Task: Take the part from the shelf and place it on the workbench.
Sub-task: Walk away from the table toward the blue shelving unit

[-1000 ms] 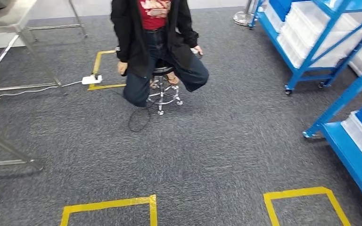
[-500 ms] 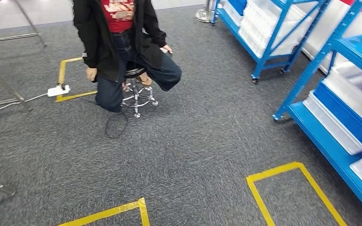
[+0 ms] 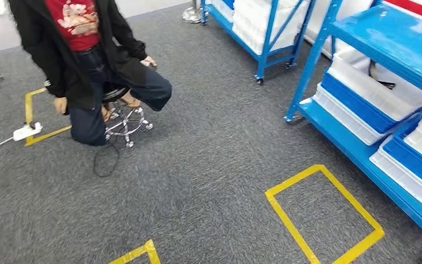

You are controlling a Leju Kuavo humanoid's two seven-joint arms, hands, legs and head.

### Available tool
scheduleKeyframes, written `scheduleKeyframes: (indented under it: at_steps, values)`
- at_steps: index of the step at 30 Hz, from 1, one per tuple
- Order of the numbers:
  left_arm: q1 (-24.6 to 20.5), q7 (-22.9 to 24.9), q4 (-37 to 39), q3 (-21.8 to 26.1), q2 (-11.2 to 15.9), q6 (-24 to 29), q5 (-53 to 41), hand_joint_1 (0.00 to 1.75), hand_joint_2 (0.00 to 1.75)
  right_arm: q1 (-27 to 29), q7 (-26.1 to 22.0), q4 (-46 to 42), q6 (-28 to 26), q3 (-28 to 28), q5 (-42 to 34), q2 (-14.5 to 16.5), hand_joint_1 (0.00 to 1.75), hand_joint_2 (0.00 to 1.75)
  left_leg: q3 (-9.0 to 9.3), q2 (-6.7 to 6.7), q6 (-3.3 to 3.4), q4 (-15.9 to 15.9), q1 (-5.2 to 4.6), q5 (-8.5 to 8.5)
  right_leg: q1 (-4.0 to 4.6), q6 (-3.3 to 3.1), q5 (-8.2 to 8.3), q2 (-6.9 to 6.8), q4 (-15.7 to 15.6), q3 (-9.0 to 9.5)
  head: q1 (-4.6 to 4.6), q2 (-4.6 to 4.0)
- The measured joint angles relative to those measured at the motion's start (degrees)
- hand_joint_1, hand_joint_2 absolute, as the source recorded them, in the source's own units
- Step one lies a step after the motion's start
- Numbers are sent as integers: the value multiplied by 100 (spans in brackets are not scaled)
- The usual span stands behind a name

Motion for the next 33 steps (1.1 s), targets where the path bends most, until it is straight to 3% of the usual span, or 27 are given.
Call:
scheduleKeyframes:
  at_steps: [1,2,3,5,7,9,10,11,13,15,17,18,19,20,22,24,26,27,29,31,32,33]
  values:
    - [13,31,1,-13,-2,53,-25,0,0,2,-1,1,5,-3,10,3,0,0,-184,-65,-1,377,-1,-158,18,-9,1,76,2,-3,-2,0]
    - [23,60,1,-20,-2,95,-38,0,0,5,-3,1,9,-6,20,5,0,0,-319,-93,2,626,-1,-214,33,-14,3,156,3,-2,-2,0]
    - [28,95,1,-25,-1,139,-50,0,0,8,-5,2,11,-9,37,4,0,0,-358,-106,11,653,-1,-137,42,-14,3,236,6,4,-2,0]
    - [29,154,1,-36,-2,198,-40,0,0,6,-4,4,15,-13,98,3,0,0,-141,-177,42,90,6,287,48,-12,3,393,16,23,-2,0]
    - [27,149,1,-38,-6,170,16,0,0,-5,9,4,31,-13,171,10,0,0,161,-391,73,-616,15,607,69,6,2,531,40,14,2,0]
    - [22,160,1,-40,-18,189,9,0,0,-6,25,4,55,-13,214,15,0,0,263,-485,100,-873,-7,659,87,57,15,636,51,-35,6,0]
    - [18,179,1,-43,-27,231,-13,0,0,1,31,5,63,-13,229,15,0,0,263,-427,123,-891,-26,672,84,99,30,689,43,-77,7,0]
    - [13,197,1,-45,-37,266,-28,0,0,12,35,6,67,-13,243,14,0,0,269,-365,165,-916,-34,698,78,134,35,688,52,-107,8,0]
    - [10,209,-1,-46,-51,295,-19,0,0,18,38,8,69,-13,263,11,0,0,280,-233,263,-980,-35,749,81,152,-83,471,271,-248,14,0]
    - [22,225,-3,-46,-57,305,-24,0,0,6,28,9,69,-13,259,14,0,0,274,-75,315,-1008,-40,766,84,111,-404,180,939,-576,23,0]
    - [32,287,-4,-57,-62,378,-91,0,0,3,15,9,69,-13,253,18,0,0,260,93,321,-1006,-50,764,67,128,-658,98,1637,-909,27,0]
    - [32,319,-4,-63,-67,419,-124,0,0,7,13,9,69,-13,256,17,0,0,257,170,318,-1005,-51,761,58,171,-665,80,1724,-934,27,0]
    - [30,338,-4,-70,-74,446,-142,0,0,13,14,10,69,-14,261,14,0,0,260,238,311,-1004,-50,756,46,229,-586,50,1567,-833,28,0]
    - [29,343,-4,-74,-82,451,-141,0,0,17,15,10,69,-14,266,9,0,0,267,302,297,-1000,-48,747,30,287,-450,-21,1203,-625,28,0]
    - [29,315,-5,-79,-89,397,-103,0,0,4,21,11,68,-14,280,9,0,0,293,425,238,-986,-67,710,24,334,-193,-296,383,-176,30,0]
    - [25,245,-7,-81,-86,284,-44,0,0,-14,30,11,65,-14,293,16,0,0,335,536,167,-976,-96,670,47,269,-93,-421,56,-7,23,0]
    - [6,229,-8,-96,-90,255,-70,0,0,-8,35,14,62,-18,294,16,0,0,381,611,100,-980,-81,642,44,183,-76,-290,56,-15,20,0]
    - [-2,245,-8,-109,-92,267,-99,0,0,-5,36,15,58,-22,288,14,0,0,387,546,63,-945,-60,597,26,149,-71,-227,49,-8,19,0]
    - [1,274,-8,-132,-96,279,-135,0,0,-4,33,16,45,-38,273,10,0,0,256,233,8,-588,-25,325,-14,58,-48,-104,34,22,8,0]
    - [25,303,-7,-147,-96,312,-188,0,0,-2,16,17,28,-56,265,15,0,0,-97,-40,3,181,-19,-87,3,0,-32,24,36,9,-1,0]
    - [38,325,-7,-158,-97,346,-230,0,0,0,5,17,21,-64,264,19,0,0,-273,-83,5,527,-18,-208,12,-12,-28,103,38,5,0,0]
    - [47,349,-6,-169,-97,380,-269,0,0,3,-3,17,16,-72,263,20,0,0,-383,-101,11,713,-17,-219,19,-17,-26,187,40,6,0,0]
